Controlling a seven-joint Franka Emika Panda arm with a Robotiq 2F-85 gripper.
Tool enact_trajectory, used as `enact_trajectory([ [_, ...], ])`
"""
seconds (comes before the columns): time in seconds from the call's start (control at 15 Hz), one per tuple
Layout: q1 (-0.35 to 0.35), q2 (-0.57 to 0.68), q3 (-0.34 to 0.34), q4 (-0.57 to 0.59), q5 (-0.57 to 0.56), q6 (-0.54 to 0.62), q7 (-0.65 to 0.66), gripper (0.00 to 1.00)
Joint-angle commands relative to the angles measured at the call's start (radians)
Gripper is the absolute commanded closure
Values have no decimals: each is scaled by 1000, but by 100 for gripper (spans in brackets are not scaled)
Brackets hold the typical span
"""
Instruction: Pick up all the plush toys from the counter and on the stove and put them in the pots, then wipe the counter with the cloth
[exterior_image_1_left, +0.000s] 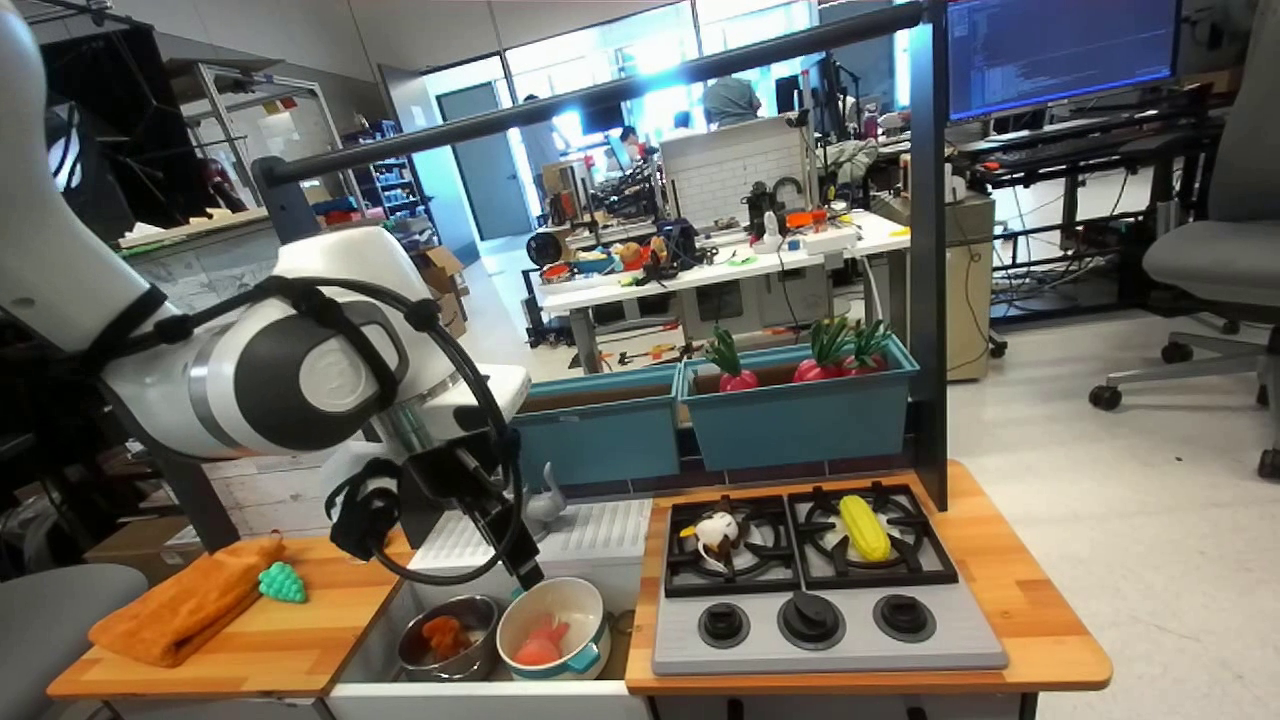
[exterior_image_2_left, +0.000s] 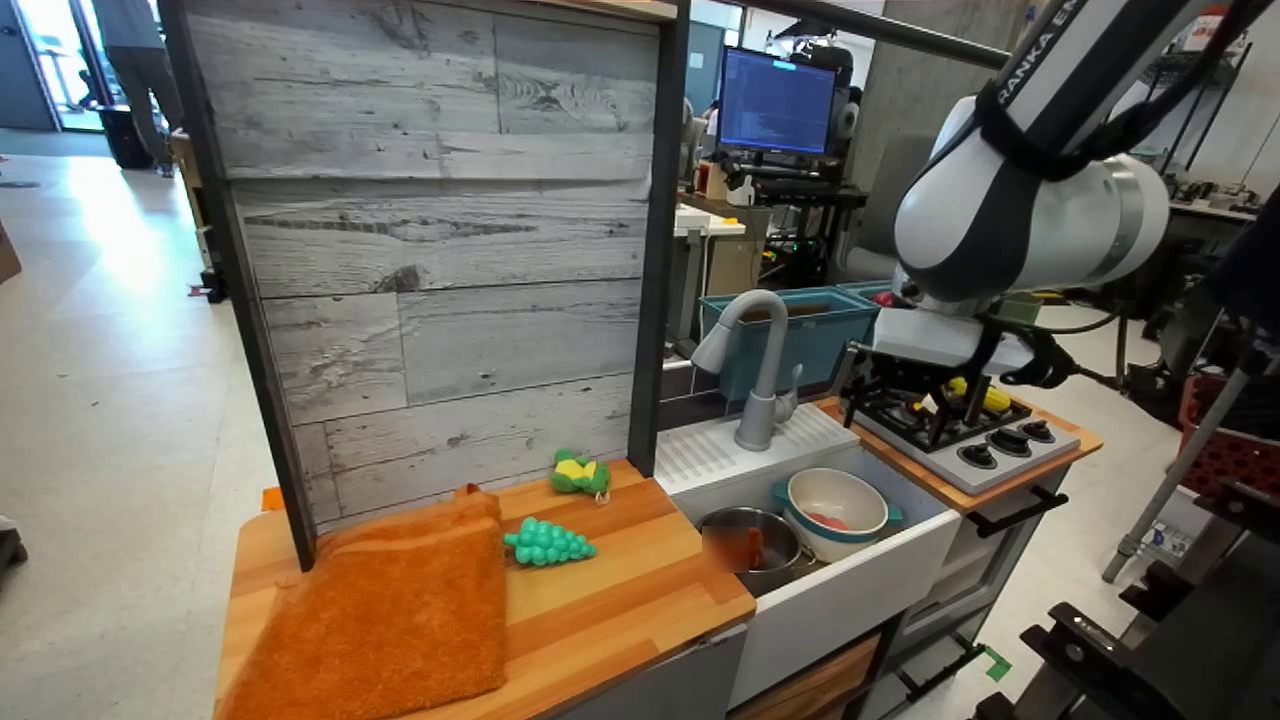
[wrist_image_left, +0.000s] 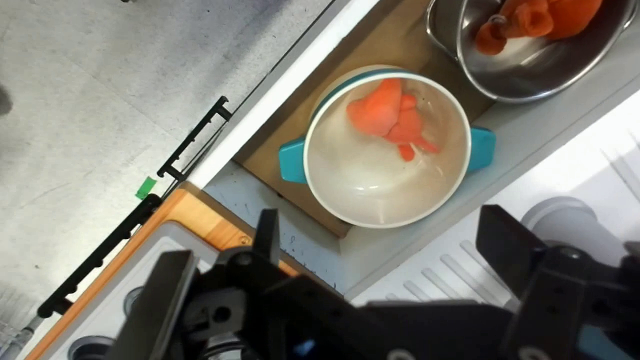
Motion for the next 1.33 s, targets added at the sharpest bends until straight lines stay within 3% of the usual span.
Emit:
enact_trajectory([
  [0.0, -1, -16, -2, -15, -5, -2, 6, 0],
  [0.07, -1, -26, -2, -27, -5, -2, 8, 0],
  [0.13, 47, -1, -71, -18, -44, 22, 31, 0],
  [0.2, 49, -1, -100, -14, -62, 24, 28, 0],
  [0.4, 9, -18, -177, -25, -89, 13, 4, 0],
  [0.6, -16, -6, -259, -22, -95, 77, 13, 0],
  [0.67, -51, -12, -237, -20, -77, 121, -1, 0],
  [0.73, -27, -11, -241, -24, -82, 66, 5, 0],
  [0.93, -58, -9, -243, -20, -73, 100, -7, 0],
  [1.0, -55, 16, -219, -26, -70, 210, -12, 0],
  [1.13, -94, 52, -155, 16, -39, 295, -31, 0],
  [1.27, -147, 90, -90, 83, -4, 285, -45, 0],
])
